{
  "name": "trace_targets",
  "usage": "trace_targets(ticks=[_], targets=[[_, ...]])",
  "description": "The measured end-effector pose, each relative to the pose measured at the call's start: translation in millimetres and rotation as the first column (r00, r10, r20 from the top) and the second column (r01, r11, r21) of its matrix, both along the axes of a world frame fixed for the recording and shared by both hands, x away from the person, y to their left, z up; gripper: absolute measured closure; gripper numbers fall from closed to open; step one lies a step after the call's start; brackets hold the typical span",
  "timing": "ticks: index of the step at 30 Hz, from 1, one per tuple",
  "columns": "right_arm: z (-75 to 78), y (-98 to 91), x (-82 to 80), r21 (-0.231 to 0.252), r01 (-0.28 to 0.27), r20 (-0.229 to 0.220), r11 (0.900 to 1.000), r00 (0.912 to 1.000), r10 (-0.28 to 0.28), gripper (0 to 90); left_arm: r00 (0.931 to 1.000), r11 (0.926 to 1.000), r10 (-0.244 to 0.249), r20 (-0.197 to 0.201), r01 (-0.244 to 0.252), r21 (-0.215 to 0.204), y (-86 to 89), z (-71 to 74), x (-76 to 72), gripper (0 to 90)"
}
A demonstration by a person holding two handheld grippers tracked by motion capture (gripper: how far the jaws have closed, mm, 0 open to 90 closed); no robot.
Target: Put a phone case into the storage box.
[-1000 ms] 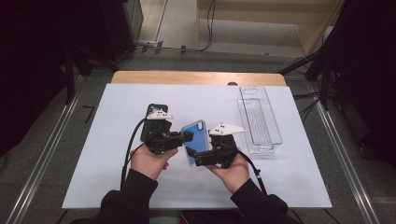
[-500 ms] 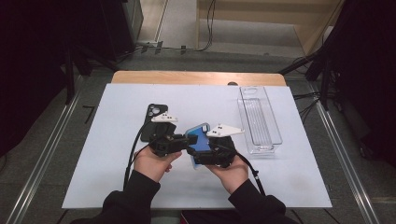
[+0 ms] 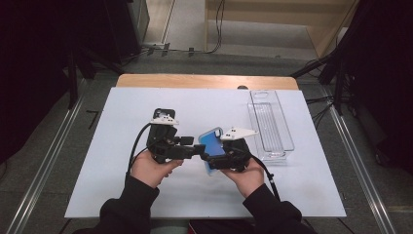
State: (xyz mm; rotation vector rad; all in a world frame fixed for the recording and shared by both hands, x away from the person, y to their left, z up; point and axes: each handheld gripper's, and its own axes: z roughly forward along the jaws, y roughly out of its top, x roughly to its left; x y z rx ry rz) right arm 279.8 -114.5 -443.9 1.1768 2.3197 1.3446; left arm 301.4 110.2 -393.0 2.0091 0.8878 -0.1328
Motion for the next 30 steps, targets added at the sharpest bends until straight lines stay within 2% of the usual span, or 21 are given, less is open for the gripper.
trace_targets(ticks=[1,4,6,11,12,14,16,21,26,28,30], targets=[[-0.3,-2.3,1.4,-0.005,-0.010,-0.001,0.9999,0.9999,0.010,17.3,0.9999,0.9999,-0.013,-0.005,0.013,0.003,0.5,-0.6,0.2,32.1],[-0.2,-6.4,3.9,-0.003,-0.039,-0.006,0.9993,0.9992,0.039,17.3,0.9984,0.9982,-0.053,0.021,0.052,0.028,2.7,-2.4,-0.8,32.1],[0.7,-9.0,4.7,0.005,-0.050,-0.003,0.9987,0.9988,0.050,17.3,0.9968,0.9965,-0.077,0.020,0.076,0.035,3.3,-3.6,-1.5,32.1],[4.5,-16.7,6.2,0.021,-0.077,0.002,0.9968,0.9970,0.077,17.2,0.9902,0.9900,-0.133,0.042,0.131,0.054,6.6,-6.7,-4.4,32.0],[5.1,-17.7,6.2,0.025,-0.079,0.000,0.9966,0.9969,0.079,17.3,0.9884,0.9885,-0.140,0.059,0.136,0.066,7.7,-7.8,-5.7,32.0],[6.8,-20.5,6.9,0.032,-0.090,0.002,0.9955,0.9960,0.090,17.2,0.9862,0.9852,-0.154,0.062,0.148,0.087,9.3,-10.1,-6.6,31.9],[8.7,-23.2,7.4,0.042,-0.103,0.002,0.9938,0.9947,0.103,17.2,0.9843,0.9828,-0.168,0.054,0.163,0.087,11.4,-13.7,-7.1,31.9],[11.2,-28.8,8.8,0.076,-0.127,-0.014,0.9891,0.9917,0.128,17.2,0.9801,0.9800,-0.186,0.071,0.179,0.086,17.8,-22.0,-7.0,31.9],[13.9,-34.2,10.2,0.067,-0.139,-0.012,0.9880,0.9900,0.140,17.2,0.9734,0.9736,-0.203,0.106,0.189,0.128,21.1,-31.5,-10.4,31.7],[16.2,-37.4,10.3,0.067,-0.143,-0.006,0.9875,0.9897,0.143,17.2,0.9706,0.9692,-0.219,0.099,0.205,0.136,23.1,-35.1,-11.1,28.7],[18.2,-40.9,10.3,0.071,-0.142,-0.002,0.9873,0.9898,0.143,17.2,0.9702,0.9682,-0.226,0.088,0.214,0.131,25.2,-38.3,-12.1,28.7]])
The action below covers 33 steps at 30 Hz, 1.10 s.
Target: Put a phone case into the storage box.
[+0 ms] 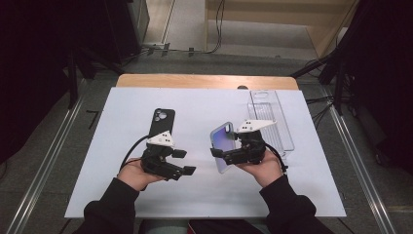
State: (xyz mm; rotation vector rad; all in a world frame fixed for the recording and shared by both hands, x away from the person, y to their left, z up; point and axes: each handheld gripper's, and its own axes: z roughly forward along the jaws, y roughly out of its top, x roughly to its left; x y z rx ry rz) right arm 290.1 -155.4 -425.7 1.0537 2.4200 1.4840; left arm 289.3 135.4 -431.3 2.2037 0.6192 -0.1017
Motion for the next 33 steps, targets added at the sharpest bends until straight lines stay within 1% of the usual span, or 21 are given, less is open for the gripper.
trace_targets(ticks=[4,5,6,8,9,12,13,17,18,19,20,22,24,28,30,33], targets=[[3.0,-5.2,0.6,-0.001,0.003,-0.002,1.0000,1.0000,-0.003,17.2,0.9998,0.9999,0.007,-0.018,-0.007,-0.010,5.9,-6.6,-0.3,28.7],[3.7,-6.0,0.8,-0.002,0.005,-0.006,1.0000,1.0000,-0.005,17.2,0.9997,0.9999,0.007,-0.022,-0.007,-0.010,7.8,-7.9,0.1,28.8],[4.5,-7.1,1.0,0.000,0.006,-0.010,1.0000,0.9999,-0.006,17.2,0.9996,0.9998,0.005,-0.029,-0.006,-0.018,9.3,-9.8,0.5,28.8],[5.8,-8.8,1.3,0.008,0.007,-0.018,0.9999,0.9998,-0.007,17.2,0.9995,0.9997,0.000,-0.031,-0.001,-0.025,12.1,-13.6,0.5,28.8],[6.6,-9.8,1.3,0.007,0.008,-0.019,0.9999,0.9998,-0.008,17.2,0.9994,0.9997,0.001,-0.033,-0.002,-0.024,13.5,-15.4,0.5,28.8],[9.1,-12.9,1.7,0.004,0.015,-0.020,0.9999,0.9997,-0.015,17.2,0.9993,0.9999,0.010,-0.036,-0.010,0.000,18.1,-19.4,-0.2,28.8],[10.0,-14.2,1.9,0.003,0.020,-0.020,0.9998,0.9996,-0.020,17.2,0.9991,0.9999,0.013,-0.041,-0.013,-0.004,19.6,-20.8,-0.5,28.8],[13.5,-20.7,3.0,0.006,0.035,-0.025,0.9994,0.9991,-0.034,17.2,0.9982,0.9994,0.033,-0.049,-0.034,-0.003,25.2,-24.4,-3.6,28.8],[14.6,-22.4,3.4,0.006,0.041,-0.026,0.9992,0.9988,-0.040,17.2,0.9980,0.9993,0.037,-0.051,-0.037,0.003,26.9,-24.9,-4.4,28.8],[15.5,-24.2,3.7,0.009,0.043,-0.027,0.9990,0.9987,-0.043,17.3,0.9978,0.9990,0.046,-0.048,-0.046,0.002,28.2,-25.8,-5.4,28.9],[16.8,-26.2,3.9,0.006,0.049,-0.026,0.9988,0.9985,-0.049,17.3,0.9973,0.9986,0.052,-0.051,-0.052,0.011,29.7,-26.1,-6.2,28.9],[18.8,-30.3,4.8,0.008,0.065,-0.023,0.9979,0.9976,-0.065,17.3,0.9966,0.9981,0.061,-0.055,-0.060,0.012,32.2,-27.0,-8.0,28.9],[20.5,-35.7,6.2,0.012,0.085,-0.024,0.9963,0.9961,-0.084,17.3,0.9962,0.9974,0.071,-0.051,-0.070,0.016,34.9,-27.2,-9.4,28.9],[24.0,-42.4,8.1,0.015,0.110,-0.017,0.9938,0.9938,-0.110,17.3,0.9929,0.9942,0.107,-0.051,-0.107,0.015,40.7,-28.2,-12.0,28.9],[26.5,-45.4,9.0,0.014,0.128,-0.012,0.9917,0.9918,-0.127,17.3,0.9911,0.9921,0.125,-0.046,-0.124,0.022,44.3,-28.6,-12.9,28.9],[31.0,-51.7,11.4,0.032,0.147,-0.007,0.9887,0.9892,-0.146,17.3,0.9888,0.9899,0.142,-0.047,-0.141,0.017,46.9,-28.9,-13.9,28.9]])
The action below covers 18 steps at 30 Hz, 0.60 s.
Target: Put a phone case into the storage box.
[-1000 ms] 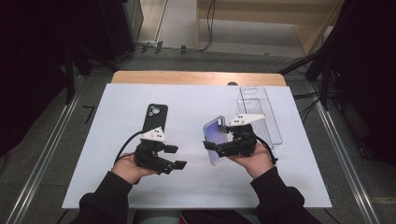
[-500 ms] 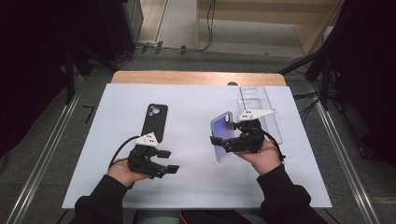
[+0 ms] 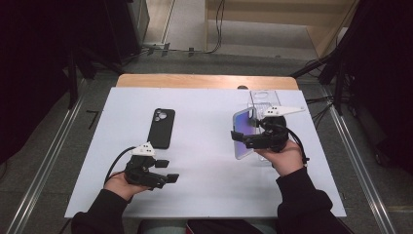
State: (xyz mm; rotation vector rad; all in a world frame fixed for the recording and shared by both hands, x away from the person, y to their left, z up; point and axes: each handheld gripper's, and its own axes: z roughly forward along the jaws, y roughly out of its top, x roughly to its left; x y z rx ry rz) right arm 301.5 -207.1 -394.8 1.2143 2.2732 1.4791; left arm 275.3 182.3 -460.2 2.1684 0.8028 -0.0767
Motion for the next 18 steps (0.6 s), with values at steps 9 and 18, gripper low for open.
trace_targets(ticks=[9,18], targets=[[8.1,-15.2,9.1,-0.006,0.075,0.019,0.9972,0.9970,-0.075,17.3,0.9989,0.9990,0.044,-0.014,-0.044,0.001,4.3,0.1,-3.6,28.9],[11.6,-30.7,20.6,-0.006,0.132,0.044,0.9913,0.9903,-0.131,17.2,0.9958,0.9959,0.090,-0.012,-0.090,-0.003,10.8,0.6,-7.1,28.9]])
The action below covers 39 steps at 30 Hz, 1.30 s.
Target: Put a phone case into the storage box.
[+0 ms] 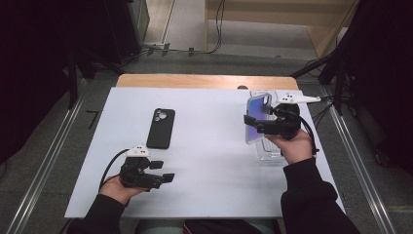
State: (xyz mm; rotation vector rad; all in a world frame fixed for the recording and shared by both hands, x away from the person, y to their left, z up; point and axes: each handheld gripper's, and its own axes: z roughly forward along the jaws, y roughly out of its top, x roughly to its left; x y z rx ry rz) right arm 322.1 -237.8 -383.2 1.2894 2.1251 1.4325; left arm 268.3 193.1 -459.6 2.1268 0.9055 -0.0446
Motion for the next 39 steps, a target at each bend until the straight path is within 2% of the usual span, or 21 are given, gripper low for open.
trace_targets(ticks=[6,11,16,20,22,24,28,30,33,35,37,39], targets=[[1.3,-10.4,12.7,-0.004,0.075,0.008,0.9972,0.9972,-0.075,17.2,0.9996,0.9996,0.028,-0.002,-0.028,-0.005,3.4,-0.7,-1.3,29.0],[-0.9,-14.5,23.0,0.008,0.095,0.029,0.9955,0.9951,-0.095,17.2,0.9994,0.9994,0.035,-0.004,-0.035,0.003,4.9,-0.6,-2.3,29.0],[-1.3,-16.9,37.6,-0.030,0.138,0.021,0.9900,0.9904,-0.137,17.2,0.9990,0.9990,0.045,-0.004,-0.045,0.000,7.0,-0.5,-2.6,29.0],[3.5,-22.4,50.4,-0.046,0.178,0.017,0.9830,0.9840,-0.177,17.2,0.9990,0.9990,0.044,-0.003,-0.044,-0.003,6.7,-0.4,-2.6,29.1],[6.6,-25.5,56.5,-0.054,0.203,0.030,0.9776,0.9789,-0.202,17.2,0.9990,0.9989,0.040,-0.020,-0.040,-0.025,6.9,-0.1,-1.9,29.0],[8.9,-29.6,64.1,-0.052,0.225,0.028,0.9729,0.9742,-0.224,17.2,0.9989,0.9984,0.043,-0.015,-0.044,-0.034,7.2,0.2,-1.7,29.0],[9.7,-35.0,77.0,-0.068,0.256,0.035,0.9643,0.9665,-0.254,17.2,0.9991,0.9988,0.042,-0.010,-0.042,-0.024,7.3,-0.3,-1.9,29.0],[8.3,-37.0,83.7,-0.075,0.267,0.036,0.9607,0.9635,-0.265,17.1,0.9991,0.9991,0.040,-0.010,-0.040,-0.017,7.3,-0.3,-1.8,29.0],[3.2,-41.1,93.5,-0.050,0.282,0.030,0.9580,0.9592,-0.281,17.1,0.9991,0.9991,0.041,-0.008,-0.041,-0.008,6.9,-0.5,-2.1,29.1],[-0.5,-43.6,100.5,-0.034,0.284,0.007,0.9582,0.9588,-0.284,17.0,0.9991,0.9992,0.041,-0.006,-0.041,-0.001,6.6,-0.6,-2.3,29.0],[-3.6,-45.0,107.9,-0.043,0.291,-0.017,0.9556,0.9562,-0.292,17.0,0.9993,0.9993,0.036,-0.006,-0.036,-0.003,6.4,-0.9,-2.2,29.0],[-6.9,-44.2,113.8,-0.069,0.296,-0.010,0.9525,0.9546,-0.298,16.9,0.9994,0.9995,0.033,-0.007,-0.033,0.001,6.3,-0.9,-2.0,29.0]])
